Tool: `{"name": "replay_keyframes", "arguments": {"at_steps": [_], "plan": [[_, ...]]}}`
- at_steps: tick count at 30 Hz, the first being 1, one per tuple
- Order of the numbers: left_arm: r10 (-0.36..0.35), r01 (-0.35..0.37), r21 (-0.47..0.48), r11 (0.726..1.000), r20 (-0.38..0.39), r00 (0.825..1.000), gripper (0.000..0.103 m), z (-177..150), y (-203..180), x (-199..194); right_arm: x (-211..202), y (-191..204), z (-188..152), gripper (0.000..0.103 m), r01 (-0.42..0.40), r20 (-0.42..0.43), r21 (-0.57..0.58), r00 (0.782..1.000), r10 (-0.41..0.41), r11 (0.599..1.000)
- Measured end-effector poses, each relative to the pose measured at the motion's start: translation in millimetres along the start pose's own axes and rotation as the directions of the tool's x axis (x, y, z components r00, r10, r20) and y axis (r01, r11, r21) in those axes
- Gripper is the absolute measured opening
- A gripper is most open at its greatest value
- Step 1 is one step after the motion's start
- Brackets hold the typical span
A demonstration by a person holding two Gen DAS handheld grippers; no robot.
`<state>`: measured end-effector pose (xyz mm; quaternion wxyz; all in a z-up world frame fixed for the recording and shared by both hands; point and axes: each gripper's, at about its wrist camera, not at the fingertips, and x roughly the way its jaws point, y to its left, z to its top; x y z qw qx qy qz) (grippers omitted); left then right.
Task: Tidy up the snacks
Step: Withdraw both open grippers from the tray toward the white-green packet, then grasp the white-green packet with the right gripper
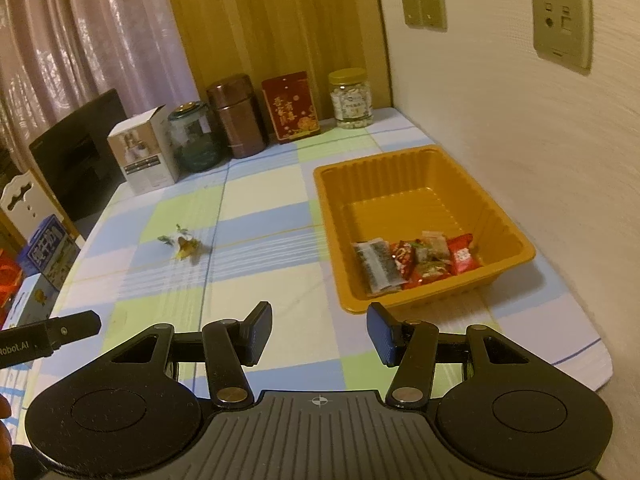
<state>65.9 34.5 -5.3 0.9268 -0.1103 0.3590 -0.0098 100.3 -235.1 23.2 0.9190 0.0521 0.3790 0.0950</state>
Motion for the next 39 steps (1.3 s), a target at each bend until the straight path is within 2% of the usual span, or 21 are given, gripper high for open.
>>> {"name": "replay_keyframes", "arguments": {"at_steps": [8, 17, 28, 39], "plan": [[0.025, -0.025, -0.032, 0.999, 0.009, 1.0, 0.072, 5.2, 21.1, 1.3, 13.1, 20.1, 2.2, 0.053, -0.022, -0.009, -0.031, 1.0, 0.022, 0.999], [0.072, -0.072, -0.056, 0.996, -0.004, 0.997, 0.072, 14.2, 56.9, 21.6, 52.9, 56.2, 12.5, 0.053, -0.09, -0.027, -0.094, 0.996, 0.088, 0.992], [0.115, -0.115, -0.04, 0.993, -0.019, 0.993, 0.072, 40.8, 94.3, 77.2, 131.3, 98.0, 39.0, 0.053, -0.188, -0.057, -0.18, 0.982, 0.181, 0.965], [0.116, -0.117, -0.048, 0.992, -0.031, 0.993, 0.072, 60.6, 130.0, 146.9, 211.4, 128.0, 64.4, 0.053, -0.275, -0.092, -0.273, 0.961, 0.259, 0.922]]}}
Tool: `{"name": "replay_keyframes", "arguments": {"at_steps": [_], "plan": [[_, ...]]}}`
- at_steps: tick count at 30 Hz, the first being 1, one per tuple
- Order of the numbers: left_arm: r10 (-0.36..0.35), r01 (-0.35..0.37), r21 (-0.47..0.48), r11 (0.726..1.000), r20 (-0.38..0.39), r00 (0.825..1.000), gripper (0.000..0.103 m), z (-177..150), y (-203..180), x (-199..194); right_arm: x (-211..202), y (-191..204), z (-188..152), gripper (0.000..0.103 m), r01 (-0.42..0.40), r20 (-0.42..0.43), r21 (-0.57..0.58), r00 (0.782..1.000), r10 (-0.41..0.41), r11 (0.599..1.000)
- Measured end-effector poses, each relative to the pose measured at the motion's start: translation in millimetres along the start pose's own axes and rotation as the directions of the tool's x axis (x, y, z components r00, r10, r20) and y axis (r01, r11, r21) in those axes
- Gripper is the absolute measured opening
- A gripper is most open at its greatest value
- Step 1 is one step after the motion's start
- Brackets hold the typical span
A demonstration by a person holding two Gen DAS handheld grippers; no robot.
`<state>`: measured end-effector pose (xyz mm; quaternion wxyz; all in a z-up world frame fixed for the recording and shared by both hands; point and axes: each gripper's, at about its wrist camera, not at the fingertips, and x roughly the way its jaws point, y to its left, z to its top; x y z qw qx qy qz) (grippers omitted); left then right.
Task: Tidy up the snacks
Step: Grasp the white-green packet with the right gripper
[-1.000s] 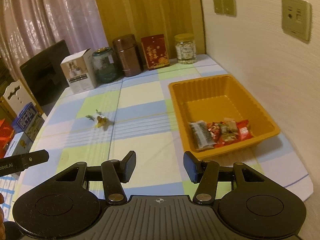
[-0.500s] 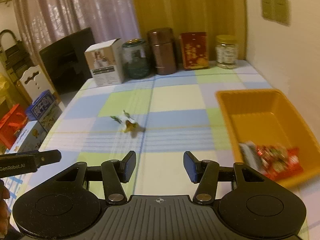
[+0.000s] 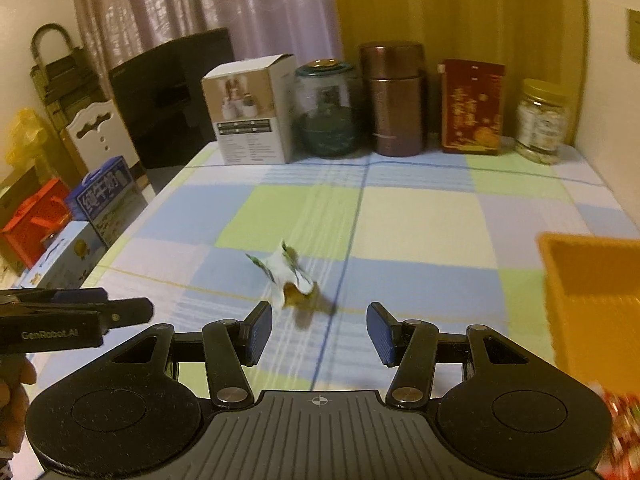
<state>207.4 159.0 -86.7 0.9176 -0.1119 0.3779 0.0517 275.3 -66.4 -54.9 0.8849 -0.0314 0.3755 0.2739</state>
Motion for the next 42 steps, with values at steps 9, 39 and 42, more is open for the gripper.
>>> {"name": "replay_keyframes", "arguments": {"at_steps": [9, 39, 42], "plan": [[0.029, -0.029, -0.014, 0.999, 0.006, 1.0, 0.072, 1.4, 14.3, 40.6, 70.2, 6.8, 19.8, 0.053, -0.082, -0.063, -0.11, 0.995, 0.076, 0.99], [-0.035, 0.034, -0.023, 0.999, -0.046, 0.998, 0.072, 3.6, 23.0, 79.4, 118.8, -5.9, 24.6, 0.031, -0.057, -0.065, -0.116, 0.997, 0.05, 0.992], [-0.069, 0.069, 0.006, 0.998, -0.046, 0.997, 0.072, 7.1, 10.7, 85.0, 103.6, -22.0, 21.9, 0.031, 0.003, -0.053, -0.082, 0.999, -0.007, 0.997]]}}
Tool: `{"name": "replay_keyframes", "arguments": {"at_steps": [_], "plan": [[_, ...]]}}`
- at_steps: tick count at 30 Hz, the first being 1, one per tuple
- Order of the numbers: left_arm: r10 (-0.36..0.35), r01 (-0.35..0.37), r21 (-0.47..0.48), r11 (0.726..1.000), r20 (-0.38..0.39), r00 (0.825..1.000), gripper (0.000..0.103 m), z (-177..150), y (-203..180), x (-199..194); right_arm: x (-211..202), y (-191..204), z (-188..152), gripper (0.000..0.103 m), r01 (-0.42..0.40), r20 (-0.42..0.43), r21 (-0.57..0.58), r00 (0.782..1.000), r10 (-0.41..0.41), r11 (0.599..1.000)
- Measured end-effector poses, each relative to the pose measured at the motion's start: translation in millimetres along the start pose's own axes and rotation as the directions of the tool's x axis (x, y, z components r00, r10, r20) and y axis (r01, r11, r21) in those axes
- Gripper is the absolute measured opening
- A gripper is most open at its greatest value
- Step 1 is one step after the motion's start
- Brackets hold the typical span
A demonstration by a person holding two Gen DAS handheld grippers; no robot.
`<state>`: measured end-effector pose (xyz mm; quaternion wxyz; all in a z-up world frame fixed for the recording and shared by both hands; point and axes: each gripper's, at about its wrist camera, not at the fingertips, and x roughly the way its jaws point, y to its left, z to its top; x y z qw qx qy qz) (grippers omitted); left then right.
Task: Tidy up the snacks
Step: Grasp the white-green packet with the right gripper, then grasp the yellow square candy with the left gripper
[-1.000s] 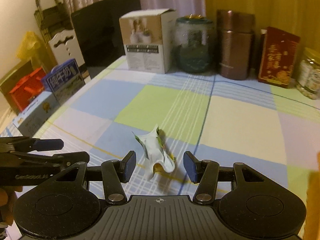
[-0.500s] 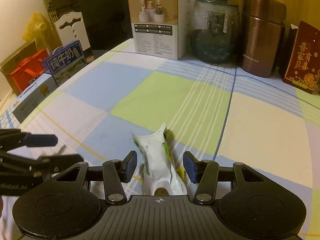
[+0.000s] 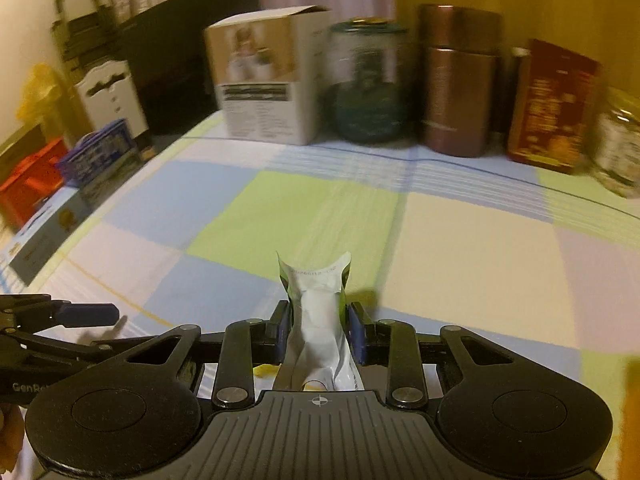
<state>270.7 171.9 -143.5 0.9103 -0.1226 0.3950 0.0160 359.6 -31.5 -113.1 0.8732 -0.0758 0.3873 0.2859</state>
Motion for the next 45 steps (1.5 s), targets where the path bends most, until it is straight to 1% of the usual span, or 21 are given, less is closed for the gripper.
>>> {"name": "replay_keyframes", "arguments": {"at_steps": [4, 7, 8, 10, 12, 13, 15, 19, 21, 22, 23, 24, 25, 27, 28, 31, 34, 39, 43, 45], "plan": [[-0.053, 0.053, 0.068, 0.996, 0.004, 0.999, 0.071, 6.4, -22.1, 10.8, -18.9, -22.1, -11.2, 0.031, 0.073, 0.005, 0.064, 0.997, -0.073, 0.995], [-0.095, 0.095, 0.147, 0.985, -0.008, 0.995, 0.067, 9.7, -39.5, 22.8, -30.4, -32.7, -20.2, 0.031, 0.093, 0.011, 0.108, 0.995, -0.095, 0.99], [-0.099, 0.1, 0.186, 0.977, -0.013, 0.995, 0.063, 10.6, -45.3, 28.0, -33.7, -34.4, -22.0, 0.031, 0.096, 0.013, 0.117, 0.995, -0.098, 0.988], [-0.111, 0.114, 0.264, 0.958, -0.026, 0.994, 0.058, 10.5, -54.7, 37.0, -40.2, -38.4, -27.7, 0.031, 0.099, 0.018, 0.136, 0.995, -0.103, 0.986], [-0.107, 0.11, 0.345, 0.932, -0.028, 0.994, 0.058, 9.8, -63.7, 42.9, -44.5, -40.8, -32.2, 0.031, 0.1, 0.02, 0.149, 0.994, -0.104, 0.984], [-0.108, 0.111, 0.371, 0.922, -0.029, 0.994, 0.058, 9.5, -66.0, 44.7, -46.5, -41.6, -34.3, 0.031, 0.1, 0.021, 0.153, 0.994, -0.104, 0.983], [-0.115, 0.118, 0.41, 0.904, -0.032, 0.993, 0.057, 10.5, -69.8, 48.9, -47.3, -42.8, -37.6, 0.031, 0.097, 0.02, 0.159, 0.995, -0.102, 0.982], [-0.134, 0.134, 0.469, 0.873, -0.035, 0.99, 0.045, 12.9, -74.8, 54.1, -46.2, -45.7, -41.7, 0.031, 0.092, 0.017, 0.183, 0.995, -0.097, 0.979], [-0.14, 0.144, 0.479, 0.866, -0.043, 0.989, 0.04, 14.4, -77.5, 55.1, -47.3, -46.2, -43.2, 0.031, 0.091, 0.021, 0.189, 0.995, -0.097, 0.978], [-0.142, 0.147, 0.48, 0.865, -0.047, 0.989, 0.035, 14.1, -77.9, 55.0, -47.5, -46.2, -43.5, 0.031, 0.09, 0.022, 0.191, 0.995, -0.096, 0.977], [-0.142, 0.148, 0.479, 0.865, -0.05, 0.989, 0.03, 14.4, -79.4, 55.0, -47.5, -46.5, -43.6, 0.031, 0.089, 0.023, 0.193, 0.995, -0.095, 0.977], [-0.142, 0.15, 0.478, 0.865, -0.053, 0.988, 0.027, 14.4, -81.1, 54.5, -47.9, -46.4, -43.9, 0.031, 0.088, 0.023, 0.196, 0.995, -0.094, 0.977], [-0.141, 0.151, 0.477, 0.866, -0.056, 0.988, 0.021, 13.6, -82.0, 52.7, -48.8, -46.1, -44.0, 0.031, 0.086, 0.024, 0.198, 0.995, -0.093, 0.976], [-0.125, 0.137, 0.466, 0.874, -0.057, 0.991, 0.02, 11.4, -85.6, 50.3, -51.0, -45.3, -44.1, 0.031, 0.086, 0.026, 0.2, 0.995, -0.093, 0.976], [-0.119, 0.132, 0.451, 0.883, -0.059, 0.991, 0.02, 10.3, -86.0, 48.7, -52.7, -44.8, -44.1, 0.031, 0.086, 0.026, 0.201, 0.995, -0.093, 0.976], [-0.097, 0.112, 0.37, 0.922, -0.06, 0.993, 0.02, 4.3, -85.0, 38.9, -58.7, -43.4, -44.6, 0.031, 0.091, 0.03, 0.205, 0.995, -0.099, 0.974], [-0.074, 0.09, 0.3, 0.95, -0.063, 0.995, 0.02, -6.0, -84.8, 23.8, -68.0, -40.4, -47.1, 0.031, 0.094, 0.031, 0.214, 0.994, -0.103, 0.972], [-0.048, 0.059, 0.206, 0.977, -0.059, 0.997, 0.02, -22.9, -85.2, -11.9, -91.1, -28.1, -56.7, 0.031, 0.096, 0.03, 0.222, 0.994, -0.105, 0.97], [-0.035, 0.043, 0.144, 0.989, -0.054, 0.998, 0.02, -34.4, -86.1, -46.8, -116.7, -16.6, -67.4, 0.031, 0.098, 0.024, 0.241, 0.994, -0.107, 0.965], [-0.026, 0.032, 0.128, 0.991, -0.049, 0.998, 0.02, -39.7, -87.8, -64.3, -131.2, -9.5, -73.9, 0.031, 0.101, 0.024, 0.247, 0.994, -0.11, 0.964]]}}
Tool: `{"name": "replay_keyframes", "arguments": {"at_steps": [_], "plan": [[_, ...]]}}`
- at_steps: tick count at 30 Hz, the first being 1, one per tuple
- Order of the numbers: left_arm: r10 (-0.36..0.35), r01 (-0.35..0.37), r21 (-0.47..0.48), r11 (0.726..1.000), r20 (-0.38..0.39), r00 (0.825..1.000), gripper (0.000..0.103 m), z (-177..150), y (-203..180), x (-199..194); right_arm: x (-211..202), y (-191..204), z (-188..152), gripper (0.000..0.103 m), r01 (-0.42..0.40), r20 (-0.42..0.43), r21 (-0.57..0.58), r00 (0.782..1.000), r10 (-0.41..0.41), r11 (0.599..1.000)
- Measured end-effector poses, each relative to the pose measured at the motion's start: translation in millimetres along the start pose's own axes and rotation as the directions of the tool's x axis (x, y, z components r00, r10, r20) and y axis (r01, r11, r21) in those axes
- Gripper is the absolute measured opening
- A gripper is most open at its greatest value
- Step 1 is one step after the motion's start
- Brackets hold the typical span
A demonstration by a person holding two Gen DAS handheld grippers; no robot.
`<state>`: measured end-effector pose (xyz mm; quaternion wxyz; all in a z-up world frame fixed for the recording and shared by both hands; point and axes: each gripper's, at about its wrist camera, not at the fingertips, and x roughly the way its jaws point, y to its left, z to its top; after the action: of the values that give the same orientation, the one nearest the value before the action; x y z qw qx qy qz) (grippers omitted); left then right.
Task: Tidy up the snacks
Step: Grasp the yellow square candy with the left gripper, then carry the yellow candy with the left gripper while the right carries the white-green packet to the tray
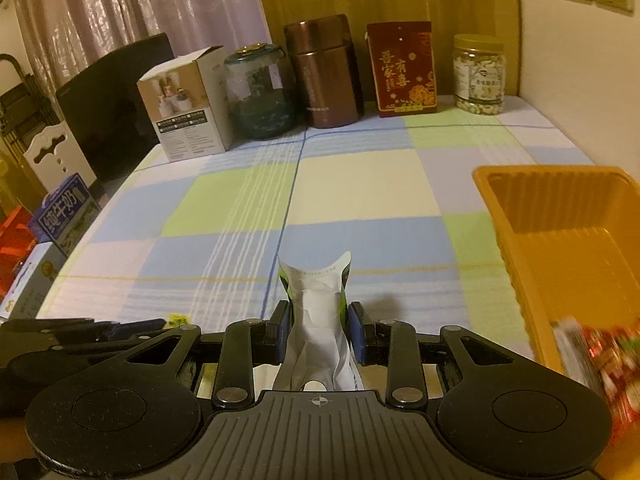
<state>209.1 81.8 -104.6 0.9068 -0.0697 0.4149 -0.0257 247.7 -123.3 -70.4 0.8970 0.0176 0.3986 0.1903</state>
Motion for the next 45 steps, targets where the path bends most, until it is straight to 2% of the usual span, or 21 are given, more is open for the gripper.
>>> {"name": "replay_keyframes", "arguments": {"at_steps": [9, 19, 29, 45], "plan": [[0.012, -0.01, -0.047, 0.999, 0.027, 1.0, 0.02, -27.8, -22.6, -78.1, -72.3, 14.7, -30.8, 0.031, 0.012, 0.017, 0.028, 1.0, -0.013, 1.0], [-0.013, 0.015, -0.053, 0.998, 0.048, 0.999, 0.02, -54.6, -45.5, -135.1, -134.5, 23.7, -54.8, 0.031, 0.03, 0.046, 0.028, 0.998, -0.031, 0.999], [-0.039, 0.04, -0.021, 0.999, 0.065, 0.997, 0.02, -61.9, -64.9, -160.0, -169.3, 15.9, -69.0, 0.031, 0.05, 0.067, 0.044, 0.996, -0.053, 0.998], [-0.087, 0.086, 0.014, 0.996, 0.072, 0.994, 0.02, -57.3, -91.6, -165.6, -193.8, -3.4, -74.8, 0.031, 0.084, 0.093, 0.067, 0.992, -0.09, 0.994]]}}
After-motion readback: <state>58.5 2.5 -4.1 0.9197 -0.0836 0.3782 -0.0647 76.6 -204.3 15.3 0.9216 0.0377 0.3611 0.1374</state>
